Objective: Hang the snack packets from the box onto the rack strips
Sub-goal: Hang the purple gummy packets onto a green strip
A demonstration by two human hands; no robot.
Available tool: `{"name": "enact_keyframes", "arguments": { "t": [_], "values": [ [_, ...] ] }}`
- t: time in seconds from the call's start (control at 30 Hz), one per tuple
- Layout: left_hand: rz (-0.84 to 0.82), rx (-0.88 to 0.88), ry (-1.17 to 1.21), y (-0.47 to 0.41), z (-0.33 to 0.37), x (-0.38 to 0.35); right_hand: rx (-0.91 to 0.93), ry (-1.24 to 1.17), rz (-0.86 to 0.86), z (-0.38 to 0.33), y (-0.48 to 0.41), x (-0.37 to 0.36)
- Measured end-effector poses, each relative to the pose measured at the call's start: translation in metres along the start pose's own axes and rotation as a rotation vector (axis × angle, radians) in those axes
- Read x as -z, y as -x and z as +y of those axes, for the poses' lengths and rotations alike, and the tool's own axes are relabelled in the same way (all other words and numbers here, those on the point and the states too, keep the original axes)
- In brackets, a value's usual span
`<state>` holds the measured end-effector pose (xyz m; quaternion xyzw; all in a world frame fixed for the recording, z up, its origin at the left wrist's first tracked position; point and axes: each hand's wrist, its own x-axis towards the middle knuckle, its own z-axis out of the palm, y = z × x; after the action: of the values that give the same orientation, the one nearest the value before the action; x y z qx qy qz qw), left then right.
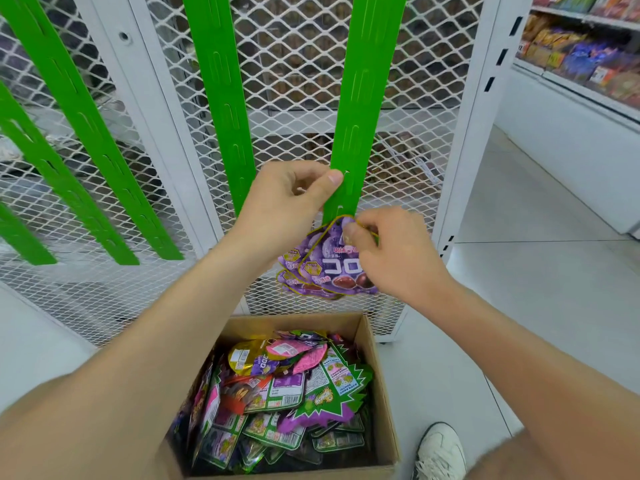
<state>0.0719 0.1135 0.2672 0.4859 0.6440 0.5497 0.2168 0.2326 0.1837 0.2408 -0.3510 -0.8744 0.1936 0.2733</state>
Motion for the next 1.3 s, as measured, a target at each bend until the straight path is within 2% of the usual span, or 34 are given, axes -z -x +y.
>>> {"name": "enact_keyframes", "arguments": {
  "t": [0.17, 0.27, 0.6, 0.83, 1.07, 1.17, 1.3],
  "values": [
    [0.050, 0.043, 0.062, -0.003, -0.002, 0.007, 0.069, -0.164, 0.274, -0.008, 0.006, 0.014],
    [0.012, 0.066, 0.101, -0.005, 0.000, 0.010, 0.066, -0.197, 0.324, -0.015, 0.002, 0.020],
    [-0.101, 0.265, 0.322, -0.011, 0.010, 0.008, 0.023, -0.130, 0.345, -0.022, -0.013, 0.018],
    [-0.103, 0.242, 0.330, -0.008, 0.014, 0.001, 0.006, -0.109, 0.396, -0.025, -0.011, 0.015],
    [-0.095, 0.210, 0.303, -0.004, 0.015, 0.001, 0.021, -0.048, 0.347, -0.016, -0.009, 0.009],
    [-0.039, 0.152, 0.202, -0.004, 0.010, 0.001, 0.026, 0.011, 0.281, -0.011, -0.009, 0.006],
    [0.024, -0.032, -0.088, -0.003, -0.007, 0.005, 0.012, 0.040, 0.176, 0.005, -0.009, 0.006]
  ]
}}
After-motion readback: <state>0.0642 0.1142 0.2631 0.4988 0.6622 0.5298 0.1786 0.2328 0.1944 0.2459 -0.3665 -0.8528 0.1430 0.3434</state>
